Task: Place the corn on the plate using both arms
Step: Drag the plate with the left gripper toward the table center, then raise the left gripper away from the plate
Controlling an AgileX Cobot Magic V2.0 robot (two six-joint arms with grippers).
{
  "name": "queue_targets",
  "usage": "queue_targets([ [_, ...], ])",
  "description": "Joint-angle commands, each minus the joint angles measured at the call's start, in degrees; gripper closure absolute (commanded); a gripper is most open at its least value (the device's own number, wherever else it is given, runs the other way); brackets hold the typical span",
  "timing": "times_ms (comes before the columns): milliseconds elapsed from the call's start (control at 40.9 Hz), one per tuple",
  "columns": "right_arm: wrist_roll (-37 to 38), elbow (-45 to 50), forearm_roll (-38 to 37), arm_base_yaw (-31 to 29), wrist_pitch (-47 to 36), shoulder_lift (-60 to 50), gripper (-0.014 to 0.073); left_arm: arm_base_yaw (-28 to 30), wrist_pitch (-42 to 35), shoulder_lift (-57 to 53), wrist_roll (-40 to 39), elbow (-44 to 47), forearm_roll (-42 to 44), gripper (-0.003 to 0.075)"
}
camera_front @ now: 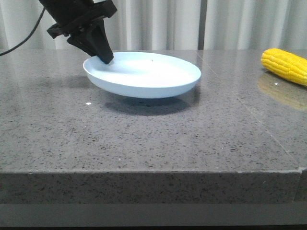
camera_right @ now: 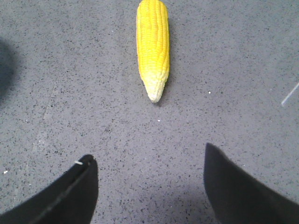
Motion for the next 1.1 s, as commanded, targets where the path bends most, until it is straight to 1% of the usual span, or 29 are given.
queue_targets([
  [0,-0.51,-1.75,-0.61,-0.17,-3.69,0.11,0.0084,-0.42,-1.21,-2.95,-0.01,-1.8,-2.37,0.0614],
  [24,-0.51,-1.75,-0.61,-0.17,-3.69,0.11,0.0084,-0.42,-1.21,-2.8,-0.01,-1.8,-2.08,0.0573],
  [98,-0.51,-1.75,-0.61,-0.17,-3.69,0.11,0.0084,-0.42,-1.08,-2.82,-0.01,-1.8,-0.77,0.0417],
  [171,-0.51,-1.75,-0.61,-0.17,-3.69,0.11,0.0084,-0.42,-1.08,-2.82,-0.01,-1.91,-0.39,0.0313],
  [220,-0.51,-1.75,-0.61,-0.17,-3.69,0.11,0.0084,-0.42,-0.65,-2.94,-0.01,-2.04,-0.13,0.0276],
  [391,-0.51,-1.75,-0.61,-0.17,-3.69,0.11,0.0084,-0.42,-0.64,-5.09,-0.87,-2.04,3.05,0.0268],
  [488,-0.51,-1.75,-0.61,-0.17,-3.69,0.11,0.0084,-0.52,-0.02,-7.78,-6.22,-2.04,8.24,0.0268],
  [635,-0.51,-1.75,-0.61,-0.17,-3.69,0.11,0.0084,-1.84,0.85,-13.25,-13.93,-2.04,19.03,0.0268],
  [733,-0.51,-1.75,-0.61,-0.17,-3.69,0.11,0.0084,-3.99,0.73,-18.02,-15.68,-0.89,22.55,0.0269],
  [855,-0.51,-1.75,-0.61,-0.17,-3.69,0.11,0.0084,-7.64,-0.53,-24.77,-17.66,3.63,25.5,0.0282],
  [952,-0.51,-1.75,-0.61,-0.17,-3.69,0.11,0.0084,-10.86,-2.64,-30.5,-18.35,9.88,26.43,0.0281],
  [1075,-0.51,-1.75,-0.61,-0.17,-3.69,0.11,0.0084,-13.52,-5.73,-38.46,-18.6,18.43,26.58,0.0281],
])
